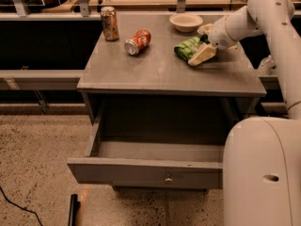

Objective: Place green rice chip bag into top drawer

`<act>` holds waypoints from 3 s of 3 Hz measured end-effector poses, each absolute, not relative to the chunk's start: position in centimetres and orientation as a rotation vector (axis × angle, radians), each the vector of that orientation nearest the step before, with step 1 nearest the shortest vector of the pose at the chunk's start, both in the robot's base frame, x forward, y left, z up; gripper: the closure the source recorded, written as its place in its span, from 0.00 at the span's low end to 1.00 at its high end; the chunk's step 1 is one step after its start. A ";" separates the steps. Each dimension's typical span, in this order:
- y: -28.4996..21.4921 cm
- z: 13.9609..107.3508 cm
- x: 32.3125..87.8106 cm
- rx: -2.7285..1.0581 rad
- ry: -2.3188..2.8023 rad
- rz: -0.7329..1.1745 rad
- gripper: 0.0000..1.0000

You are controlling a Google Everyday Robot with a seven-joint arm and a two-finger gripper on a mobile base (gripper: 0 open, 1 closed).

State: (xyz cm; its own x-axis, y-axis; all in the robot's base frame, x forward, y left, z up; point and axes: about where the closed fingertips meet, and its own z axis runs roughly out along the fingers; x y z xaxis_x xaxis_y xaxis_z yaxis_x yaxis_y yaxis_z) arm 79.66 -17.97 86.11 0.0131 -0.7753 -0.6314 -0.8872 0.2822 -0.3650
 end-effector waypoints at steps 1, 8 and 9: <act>-17.8 85.9 79.1 -1.538 1.771 0.216 0.65; -13.9 95.4 65.0 -1.165 1.915 0.597 1.00; -11.3 97.9 61.3 -0.998 1.895 0.679 1.00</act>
Offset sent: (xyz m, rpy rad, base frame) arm -0.0690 -0.0054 0.0411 0.0715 0.1574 0.0069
